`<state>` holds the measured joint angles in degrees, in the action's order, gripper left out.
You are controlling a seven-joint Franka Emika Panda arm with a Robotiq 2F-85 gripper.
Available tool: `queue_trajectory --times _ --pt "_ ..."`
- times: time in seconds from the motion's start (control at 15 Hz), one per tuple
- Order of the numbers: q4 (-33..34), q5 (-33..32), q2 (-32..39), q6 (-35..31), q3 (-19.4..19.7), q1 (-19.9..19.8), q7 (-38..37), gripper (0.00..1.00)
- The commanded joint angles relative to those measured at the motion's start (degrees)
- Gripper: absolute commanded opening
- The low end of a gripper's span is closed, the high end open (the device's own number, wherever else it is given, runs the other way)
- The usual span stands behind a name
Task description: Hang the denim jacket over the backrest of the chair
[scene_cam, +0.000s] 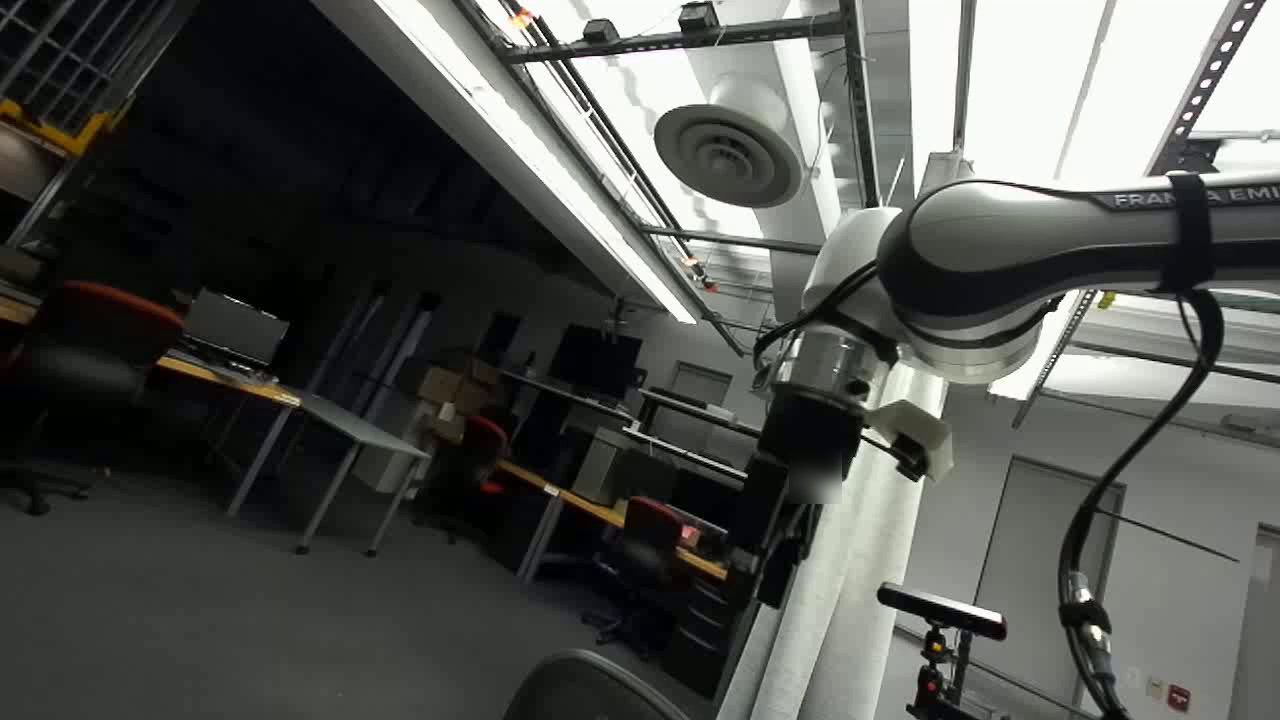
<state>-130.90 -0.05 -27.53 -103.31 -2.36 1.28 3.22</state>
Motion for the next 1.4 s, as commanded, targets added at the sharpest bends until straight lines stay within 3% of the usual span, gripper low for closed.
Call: queue_trajectory --times 0.0,1.33 --pt "0.08 -0.18 0.13 0.07 0.36 0.45 -0.18 1.00" --pt "-0.34 -0.35 0.86 -1.21 0.36 0.49 0.17 1.00"
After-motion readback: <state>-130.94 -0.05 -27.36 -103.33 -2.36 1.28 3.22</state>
